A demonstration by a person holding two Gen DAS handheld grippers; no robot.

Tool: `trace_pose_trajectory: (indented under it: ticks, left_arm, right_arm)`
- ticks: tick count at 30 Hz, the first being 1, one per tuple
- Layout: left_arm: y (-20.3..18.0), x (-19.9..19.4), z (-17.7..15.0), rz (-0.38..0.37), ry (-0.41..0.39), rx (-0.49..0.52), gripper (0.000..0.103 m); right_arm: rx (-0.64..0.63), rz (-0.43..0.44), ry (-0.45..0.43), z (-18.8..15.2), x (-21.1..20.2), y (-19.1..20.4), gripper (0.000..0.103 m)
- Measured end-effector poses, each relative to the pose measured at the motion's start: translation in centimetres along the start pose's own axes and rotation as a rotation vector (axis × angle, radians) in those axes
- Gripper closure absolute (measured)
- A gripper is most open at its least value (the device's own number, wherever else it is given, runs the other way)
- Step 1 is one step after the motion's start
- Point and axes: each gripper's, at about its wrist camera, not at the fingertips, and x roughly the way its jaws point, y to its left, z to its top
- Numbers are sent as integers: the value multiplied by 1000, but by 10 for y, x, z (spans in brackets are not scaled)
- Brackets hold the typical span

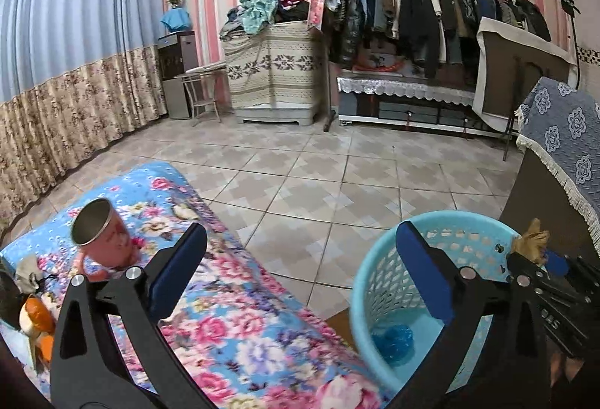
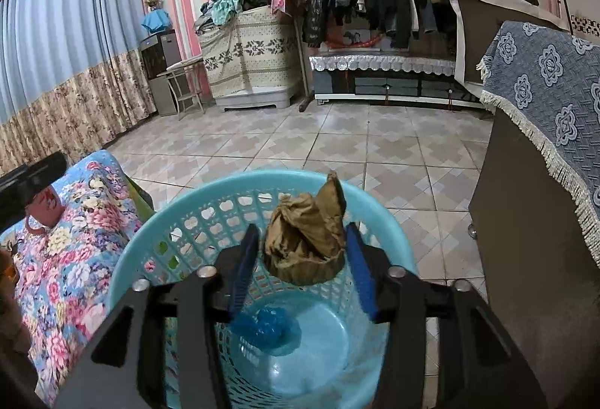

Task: Collect trash
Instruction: 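Open both grippers to drop the cloth and bag into the wastebasket, then move both tools back to the table and grasp the orange peel with the right gripper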

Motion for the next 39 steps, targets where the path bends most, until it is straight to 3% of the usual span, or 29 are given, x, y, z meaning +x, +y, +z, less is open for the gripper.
trace_pose_trajectory:
  ticks: [1,7,13,23,32,39]
  left_arm:
    - [4,-4,-1,12,-3,5,5]
    - [30,-24,-7,48,-10,-22,5]
    - [52,-51,-11,106,-30,-41,5]
    - [107,-111,-36,211,-40,-75,5]
    - [182,-167,-73,321,-32,-166,5]
    - [231,-207,-101,418,-33,-204,5]
  right_arm:
    - [-1,-1,-4,0,1,2,28]
    - [-8,-22,6,-1,7,11,11]
    - [-33,-24,-5,0,-3,23,5]
    - [-65,59,-71,0,-42,75,5]
    - [-115,162,-78,-22,-68,134,4]
    - [-131,249,-101,-16,-98,175,4]
